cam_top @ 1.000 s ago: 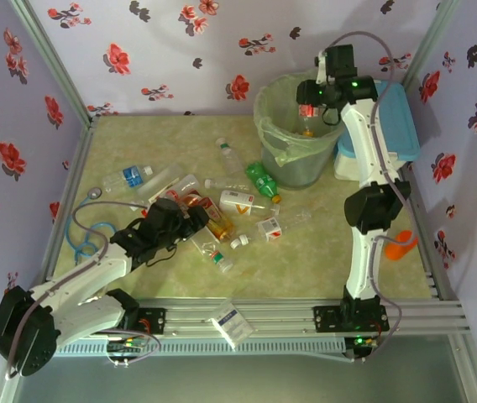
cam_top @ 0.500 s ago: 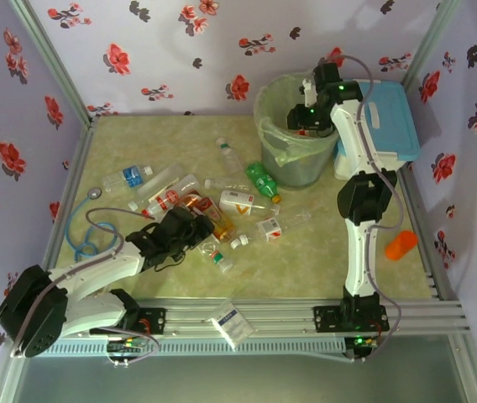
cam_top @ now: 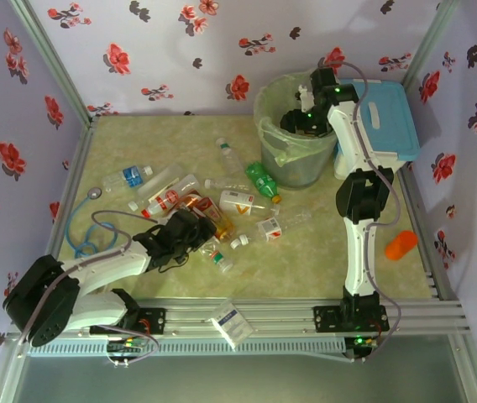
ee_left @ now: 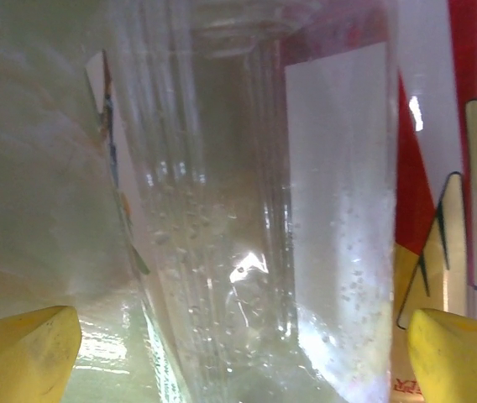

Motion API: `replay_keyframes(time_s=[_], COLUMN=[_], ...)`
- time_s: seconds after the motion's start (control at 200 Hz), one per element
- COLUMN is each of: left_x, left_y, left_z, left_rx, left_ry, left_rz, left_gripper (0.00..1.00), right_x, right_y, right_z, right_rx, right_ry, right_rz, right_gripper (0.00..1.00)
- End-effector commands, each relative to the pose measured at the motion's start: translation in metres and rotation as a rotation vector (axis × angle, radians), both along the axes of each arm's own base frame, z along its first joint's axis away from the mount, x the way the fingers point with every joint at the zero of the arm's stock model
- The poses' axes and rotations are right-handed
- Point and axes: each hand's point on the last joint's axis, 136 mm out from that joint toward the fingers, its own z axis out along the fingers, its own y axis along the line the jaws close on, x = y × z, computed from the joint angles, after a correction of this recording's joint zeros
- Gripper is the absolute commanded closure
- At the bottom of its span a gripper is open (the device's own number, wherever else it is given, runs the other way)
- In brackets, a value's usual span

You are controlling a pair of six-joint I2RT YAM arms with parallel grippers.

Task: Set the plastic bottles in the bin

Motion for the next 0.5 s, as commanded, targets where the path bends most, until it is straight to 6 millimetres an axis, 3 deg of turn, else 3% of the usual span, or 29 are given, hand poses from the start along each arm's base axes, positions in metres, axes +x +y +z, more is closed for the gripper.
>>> replay_keyframes(time_s=[0.0, 0.495], left_x=[0.001, -0.008], left_y=[0.001, -0.005], left_z=[-0.005, -0.029], left_rx=[0.008, -0.016], left_ry=[-0.006, 0.041], left_rz=[0.02, 0.015], left_gripper=[0.02, 0.06], right_x=[-0.001, -0.028], right_y=[-0.004, -0.011], right_z=[0.034, 0.133], right_rx=[0.012, 0.061], right_ry=[-0.074, -0.295], right_rz=[0.002, -0.037], right_gripper=[0.2, 0.18])
